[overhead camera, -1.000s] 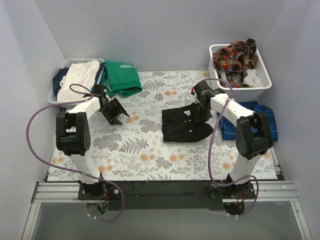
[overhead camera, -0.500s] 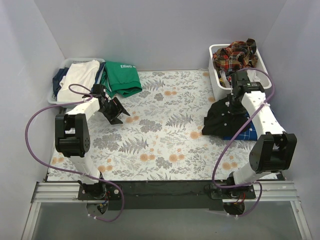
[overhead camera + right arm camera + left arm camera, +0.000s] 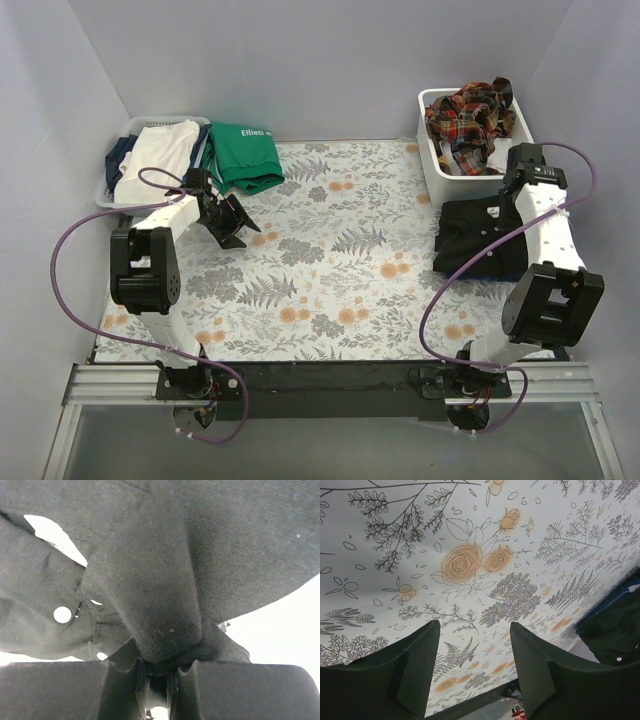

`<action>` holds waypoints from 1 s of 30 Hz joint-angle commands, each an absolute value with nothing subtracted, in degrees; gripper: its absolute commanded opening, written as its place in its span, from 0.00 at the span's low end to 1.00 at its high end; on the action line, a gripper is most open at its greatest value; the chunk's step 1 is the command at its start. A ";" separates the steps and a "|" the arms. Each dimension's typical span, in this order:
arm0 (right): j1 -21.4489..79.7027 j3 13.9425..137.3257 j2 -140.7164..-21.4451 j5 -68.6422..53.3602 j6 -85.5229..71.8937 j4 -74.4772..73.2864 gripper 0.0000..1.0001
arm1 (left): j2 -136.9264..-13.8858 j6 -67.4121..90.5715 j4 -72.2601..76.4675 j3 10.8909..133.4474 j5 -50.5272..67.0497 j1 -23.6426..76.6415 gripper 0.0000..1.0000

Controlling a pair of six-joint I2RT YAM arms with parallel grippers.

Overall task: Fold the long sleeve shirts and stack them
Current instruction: Neatly place the folded shirt to the corner

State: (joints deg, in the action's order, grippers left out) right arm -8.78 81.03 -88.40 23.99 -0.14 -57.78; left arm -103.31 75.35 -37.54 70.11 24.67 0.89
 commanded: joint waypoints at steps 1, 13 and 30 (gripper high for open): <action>-12.64 84.73 -88.76 27.77 -2.46 -57.66 0.01 | -102.21 74.44 -38.23 71.63 25.22 1.14 0.57; -16.35 89.56 -97.91 33.40 -6.15 -54.59 0.24 | -103.71 74.27 -38.32 72.42 25.58 1.23 0.57; -8.02 78.24 -84.29 24.89 -8.18 -45.80 0.87 | -104.85 73.83 -38.23 74.27 25.22 1.84 0.58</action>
State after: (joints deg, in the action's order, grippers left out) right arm -13.30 82.72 -85.86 29.85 -7.79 -48.82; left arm -104.81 74.72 -37.74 72.23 24.67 1.17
